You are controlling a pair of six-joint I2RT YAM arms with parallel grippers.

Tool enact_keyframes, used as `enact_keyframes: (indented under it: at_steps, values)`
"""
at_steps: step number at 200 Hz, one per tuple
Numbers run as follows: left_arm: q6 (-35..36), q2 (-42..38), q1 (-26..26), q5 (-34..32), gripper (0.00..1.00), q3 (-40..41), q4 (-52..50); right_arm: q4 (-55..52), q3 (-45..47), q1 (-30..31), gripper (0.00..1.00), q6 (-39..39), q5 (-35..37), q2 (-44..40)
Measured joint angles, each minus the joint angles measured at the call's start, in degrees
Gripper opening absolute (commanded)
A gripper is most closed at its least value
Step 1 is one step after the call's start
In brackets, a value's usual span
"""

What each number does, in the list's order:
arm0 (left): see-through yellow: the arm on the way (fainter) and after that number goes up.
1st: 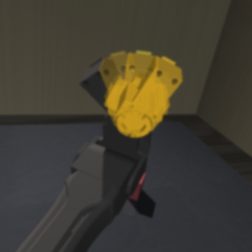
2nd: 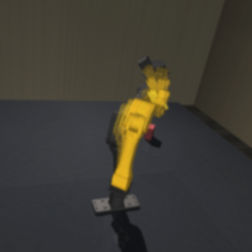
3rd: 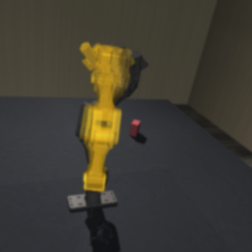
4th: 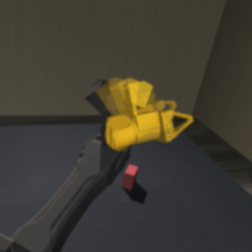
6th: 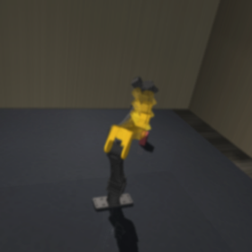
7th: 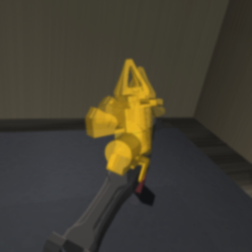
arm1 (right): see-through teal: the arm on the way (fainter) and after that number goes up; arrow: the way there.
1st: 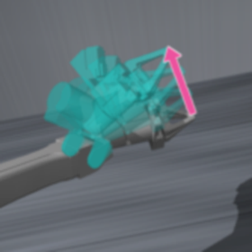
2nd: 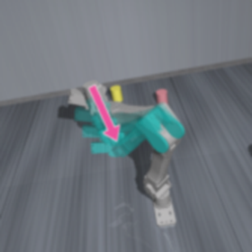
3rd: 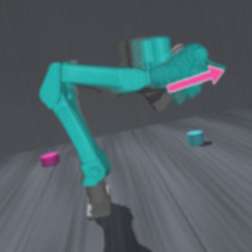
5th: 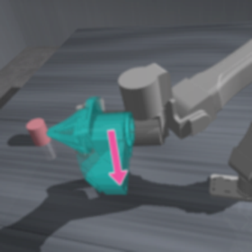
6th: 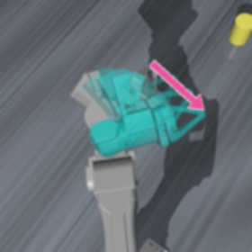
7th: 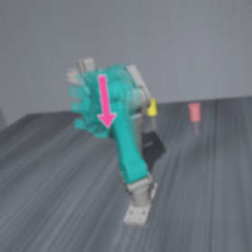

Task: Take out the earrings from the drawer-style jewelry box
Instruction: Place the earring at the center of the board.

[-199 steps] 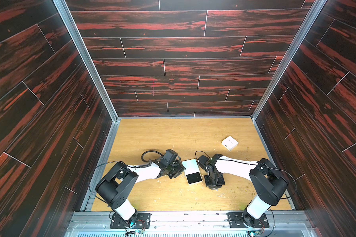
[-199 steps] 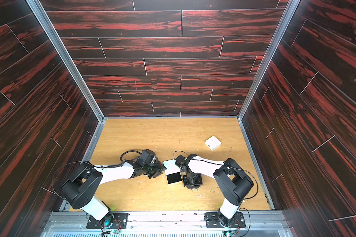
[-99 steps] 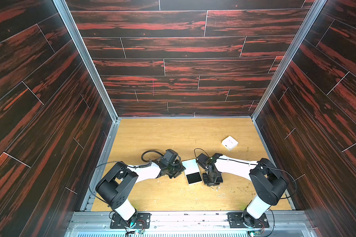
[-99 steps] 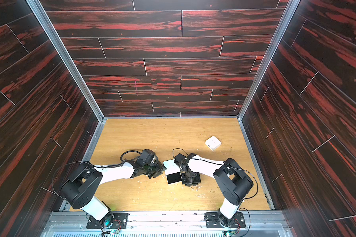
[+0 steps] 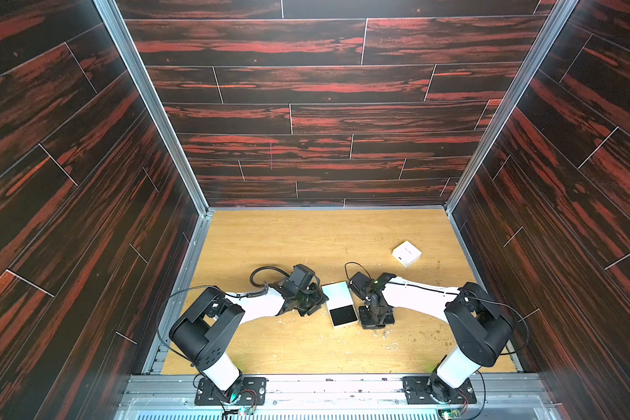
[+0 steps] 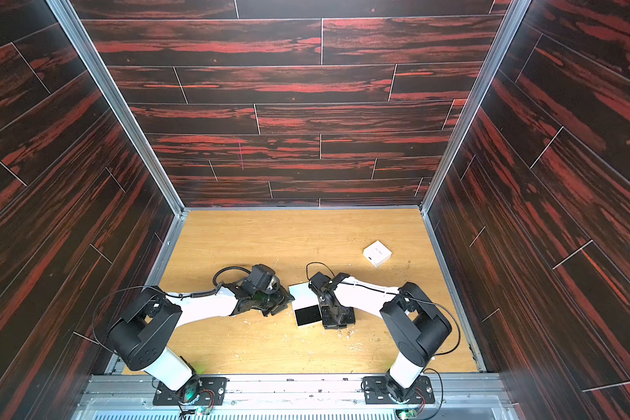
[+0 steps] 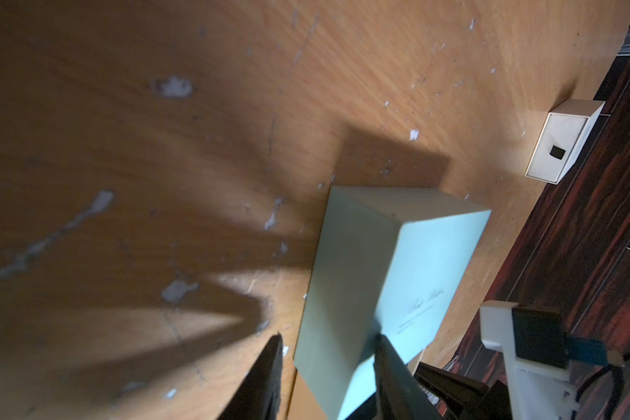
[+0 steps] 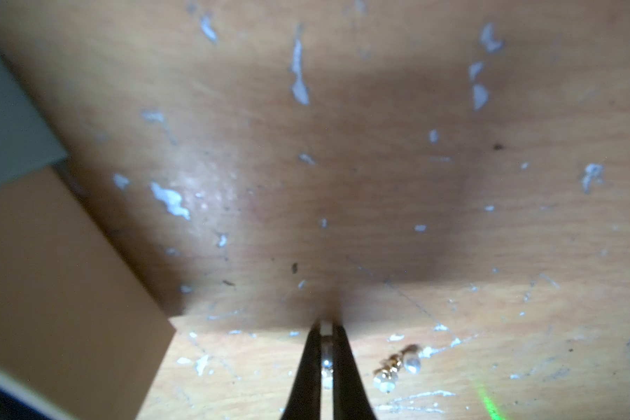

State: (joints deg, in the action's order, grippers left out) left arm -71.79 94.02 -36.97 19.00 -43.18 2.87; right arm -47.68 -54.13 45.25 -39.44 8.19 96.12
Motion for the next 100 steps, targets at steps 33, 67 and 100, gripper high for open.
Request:
enact_keyframes:
  at_steps: [33, 67, 100]
  values:
    - [0.0, 0.0, 0.0, 0.0, 0.43, 0.0, 0.0, 0.1, 0.3, 0.0, 0.15, -0.5, 0.0, -0.3]
    - [0.0, 0.0, 0.0, 0.0, 0.43, 0.0, -0.1, -0.1, 1.1, 0.0, 0.24, -0.8, -0.1, -1.7]
    - [0.0, 0.0, 0.0, 0.0, 0.43, 0.0, -0.1, -0.2, 1.2, 0.0, 0.31, -1.0, -0.2, -3.0]
